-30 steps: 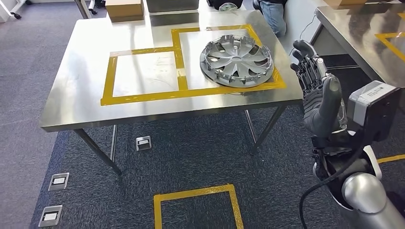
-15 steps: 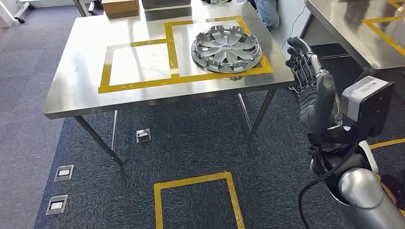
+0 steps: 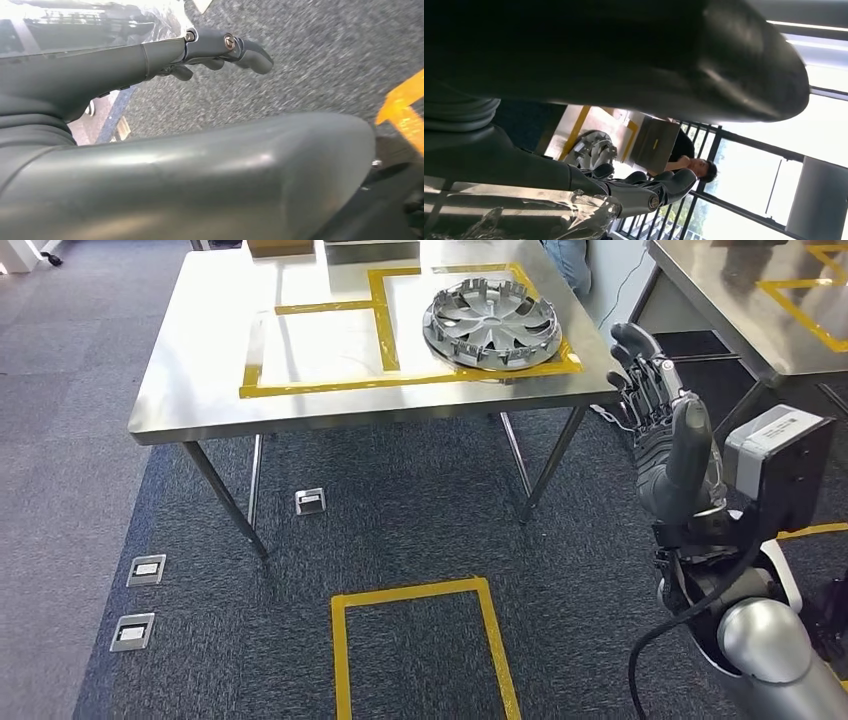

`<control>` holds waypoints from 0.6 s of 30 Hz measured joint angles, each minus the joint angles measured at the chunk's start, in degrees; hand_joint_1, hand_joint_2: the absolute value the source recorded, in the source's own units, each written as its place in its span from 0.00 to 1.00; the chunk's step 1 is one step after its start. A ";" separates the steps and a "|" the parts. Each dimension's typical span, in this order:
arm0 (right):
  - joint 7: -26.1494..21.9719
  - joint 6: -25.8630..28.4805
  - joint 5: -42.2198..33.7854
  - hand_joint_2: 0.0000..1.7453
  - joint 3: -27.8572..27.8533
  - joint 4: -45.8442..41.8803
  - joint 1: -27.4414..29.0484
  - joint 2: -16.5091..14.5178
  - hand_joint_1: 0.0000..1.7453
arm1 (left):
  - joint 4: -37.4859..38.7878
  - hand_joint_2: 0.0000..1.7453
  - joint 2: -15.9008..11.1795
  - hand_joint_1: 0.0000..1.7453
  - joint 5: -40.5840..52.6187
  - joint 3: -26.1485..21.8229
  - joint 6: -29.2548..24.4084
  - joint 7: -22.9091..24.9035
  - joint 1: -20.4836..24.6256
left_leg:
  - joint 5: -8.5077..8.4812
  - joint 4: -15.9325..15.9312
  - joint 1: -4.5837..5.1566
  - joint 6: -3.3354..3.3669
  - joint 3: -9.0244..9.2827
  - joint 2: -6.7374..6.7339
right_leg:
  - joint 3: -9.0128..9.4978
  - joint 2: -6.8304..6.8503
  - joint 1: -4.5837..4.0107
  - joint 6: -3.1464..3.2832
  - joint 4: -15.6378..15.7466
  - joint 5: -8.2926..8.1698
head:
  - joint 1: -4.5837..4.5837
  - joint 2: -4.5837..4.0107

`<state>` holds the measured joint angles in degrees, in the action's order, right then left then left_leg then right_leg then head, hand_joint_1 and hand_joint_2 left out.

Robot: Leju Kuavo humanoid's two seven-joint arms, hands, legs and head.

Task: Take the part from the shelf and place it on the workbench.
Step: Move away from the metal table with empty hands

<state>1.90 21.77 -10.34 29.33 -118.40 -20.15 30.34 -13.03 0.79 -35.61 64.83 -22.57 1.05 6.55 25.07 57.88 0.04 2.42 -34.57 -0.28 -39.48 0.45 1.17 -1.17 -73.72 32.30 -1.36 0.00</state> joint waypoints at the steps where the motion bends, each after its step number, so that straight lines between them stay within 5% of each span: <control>1: 0.00 0.00 -0.02 0.00 -0.01 0.03 -0.02 0.01 0.00 | 0.00 0.00 0.00 0.00 0.00 0.00 -0.01 0.00 0.00 | -0.58 0.26 0.08 -0.06 -1.00 0.01 | 2.28 0.00 -0.06 0.26 2.26 -1.56 | -0.15 0.00; 4: -0.02 -0.02 -0.08 0.00 -0.07 0.06 -0.13 0.04 0.00 | -0.02 0.00 0.11 0.00 -0.02 0.00 -0.05 -0.02 -0.02 | -2.23 0.71 0.22 -0.61 -2.92 0.10 | 10.77 0.05 -0.56 1.32 14.29 -1.63 | -0.43 0.00; 6: -0.07 -0.04 -0.11 0.00 -0.10 0.11 -0.16 0.14 0.00 | -0.01 0.00 0.19 0.00 -0.02 0.00 -0.07 -0.06 -0.06 | -3.46 0.39 0.08 -1.35 -3.27 0.14 | 12.33 0.06 -0.96 1.69 17.64 -1.07 | -0.50 0.00; 8: -0.10 -0.08 -0.14 0.00 -0.05 0.21 -0.11 0.24 0.00 | 0.01 0.00 0.22 0.00 -0.02 0.00 -0.10 -0.11 -0.17 | -3.59 0.27 -0.13 -2.11 -3.69 0.20 | 11.51 0.18 -0.86 2.29 17.96 -2.39 | -0.66 0.00; 9: -0.10 -0.11 -0.15 0.00 -0.02 0.26 -0.07 0.26 0.00 | 0.02 0.00 0.23 0.00 -0.02 0.00 -0.11 -0.12 -0.23 | -2.16 1.14 -0.17 -2.46 -4.14 0.24 | 10.95 0.26 -0.70 2.61 18.15 -3.11 | -0.58 0.00; 12: 0.14 -0.15 -0.08 0.00 0.02 0.44 0.17 0.26 0.00 | 0.02 0.00 0.23 0.00 -0.02 0.00 -0.11 -0.11 -0.37 | 6.22 10.20 -0.39 -3.30 -6.34 0.28 | 8.61 0.37 -0.53 3.13 18.10 -5.19 | 0.39 0.00; 13: 0.38 -0.15 0.01 0.00 0.02 0.56 0.32 0.27 0.00 | 0.02 0.00 0.23 0.00 -0.02 0.00 -0.09 -0.11 -0.37 | 7.71 13.67 -0.45 -3.48 -6.75 0.28 | 7.66 0.37 -0.52 3.11 17.92 -5.82 | 0.68 0.00; 15: 1.14 -0.16 0.16 0.00 0.01 0.96 0.67 0.34 0.00 | 0.02 0.00 0.23 0.00 -0.02 0.00 -0.04 -0.11 -0.36 | 6.47 16.26 -0.50 -3.64 -5.47 0.28 | 5.60 0.36 -0.47 2.92 17.37 -6.99 | 1.11 0.00; 17: 2.20 -0.20 0.24 0.00 -0.06 1.59 0.99 0.58 0.00 | 0.02 0.00 0.23 0.00 -0.02 0.00 -0.02 -0.11 -0.33 | 3.78 11.69 -0.52 -3.56 -0.78 0.30 | 3.60 0.33 -0.37 2.56 16.58 -7.98 | 1.42 0.00; 18: 2.86 -0.25 0.32 0.00 -0.17 1.99 1.17 0.84 0.00 | 0.01 0.00 0.23 0.00 -0.02 0.00 -0.01 -0.11 -0.29 | 3.93 7.55 -0.46 -3.40 2.23 0.33 | 2.81 0.32 -0.39 2.29 16.18 -8.40 | 1.54 0.00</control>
<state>4.77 21.52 -10.02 29.16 -116.42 -18.98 31.18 -13.02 1.03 -35.63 64.83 -22.58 0.93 6.26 29.00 65.43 -0.42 -0.98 -32.34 0.05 -36.66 0.76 0.78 1.12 -57.54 23.90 0.18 0.00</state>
